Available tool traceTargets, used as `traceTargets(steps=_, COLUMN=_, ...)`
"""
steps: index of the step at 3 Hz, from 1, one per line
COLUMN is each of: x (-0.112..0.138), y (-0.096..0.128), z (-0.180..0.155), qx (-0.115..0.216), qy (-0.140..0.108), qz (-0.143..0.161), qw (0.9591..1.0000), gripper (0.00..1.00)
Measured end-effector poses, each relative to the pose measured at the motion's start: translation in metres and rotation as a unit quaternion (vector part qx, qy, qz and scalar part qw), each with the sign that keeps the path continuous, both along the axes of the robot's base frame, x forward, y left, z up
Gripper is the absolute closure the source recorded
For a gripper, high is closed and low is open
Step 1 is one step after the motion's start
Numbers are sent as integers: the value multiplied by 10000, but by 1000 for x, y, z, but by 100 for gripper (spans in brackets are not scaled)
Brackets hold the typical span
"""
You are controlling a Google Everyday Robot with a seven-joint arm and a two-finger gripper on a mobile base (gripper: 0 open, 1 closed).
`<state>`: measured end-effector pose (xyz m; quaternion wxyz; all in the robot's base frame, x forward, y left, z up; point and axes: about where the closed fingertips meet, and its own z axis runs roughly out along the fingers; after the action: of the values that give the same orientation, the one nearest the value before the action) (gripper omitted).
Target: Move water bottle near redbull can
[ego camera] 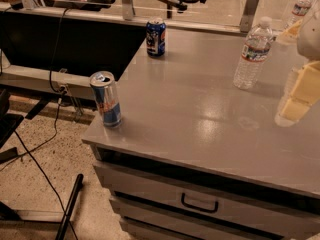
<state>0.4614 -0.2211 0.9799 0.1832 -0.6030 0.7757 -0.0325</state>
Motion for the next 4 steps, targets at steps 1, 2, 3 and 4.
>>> traceTargets(steps=1, x=55, y=-18, z=5, qx=311, qy=-343, qz=34, qw=9989, gripper=0)
traceTargets(steps=2, x=55, y=-17, z=5, qx=306, qy=-337, qz=37, qw=9990, gripper=0)
traceTargets(steps=3, x=67, y=-19, z=4, qx=384, qy=-382, qz=-78, qw=9985, gripper=0)
traceTargets(steps=4, x=92, y=-36, z=-2, qx=683, qy=-471, qz=-414, qw=9957, gripper=0)
